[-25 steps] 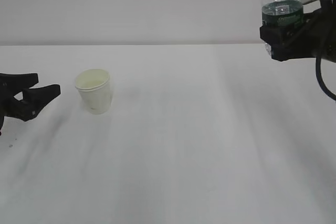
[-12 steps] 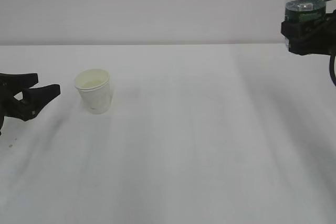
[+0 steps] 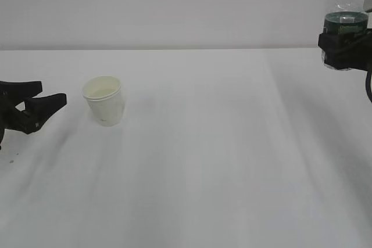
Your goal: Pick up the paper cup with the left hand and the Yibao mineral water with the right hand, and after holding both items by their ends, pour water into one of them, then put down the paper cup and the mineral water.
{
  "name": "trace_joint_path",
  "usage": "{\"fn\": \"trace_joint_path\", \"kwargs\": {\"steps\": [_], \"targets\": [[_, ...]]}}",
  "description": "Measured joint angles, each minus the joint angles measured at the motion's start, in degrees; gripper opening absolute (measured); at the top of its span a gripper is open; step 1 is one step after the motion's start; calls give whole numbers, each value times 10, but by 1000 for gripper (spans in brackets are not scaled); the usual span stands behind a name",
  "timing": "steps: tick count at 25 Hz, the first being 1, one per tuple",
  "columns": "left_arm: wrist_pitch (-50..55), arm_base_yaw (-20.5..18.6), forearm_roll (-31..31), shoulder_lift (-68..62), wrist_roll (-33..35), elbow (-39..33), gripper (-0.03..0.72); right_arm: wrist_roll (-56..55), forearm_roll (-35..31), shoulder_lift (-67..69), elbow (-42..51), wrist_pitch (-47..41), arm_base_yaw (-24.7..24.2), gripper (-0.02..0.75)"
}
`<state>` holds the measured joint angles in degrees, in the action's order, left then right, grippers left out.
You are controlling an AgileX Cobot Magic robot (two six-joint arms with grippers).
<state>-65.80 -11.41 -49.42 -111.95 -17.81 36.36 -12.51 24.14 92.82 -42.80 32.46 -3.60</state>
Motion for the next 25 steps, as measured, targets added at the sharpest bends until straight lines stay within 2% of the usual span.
{"fn": "trace_joint_path", "kwargs": {"steps": [8,20,25], "targets": [[0,0,0,0,0,0,561,0,-19,37,3,25,-1,462],[0,0,0,0,0,0,556,11,-108,69,81,179,-1,462],[0,0,0,0,0,0,556,28,-132,69,90,193,-1,462]]}}
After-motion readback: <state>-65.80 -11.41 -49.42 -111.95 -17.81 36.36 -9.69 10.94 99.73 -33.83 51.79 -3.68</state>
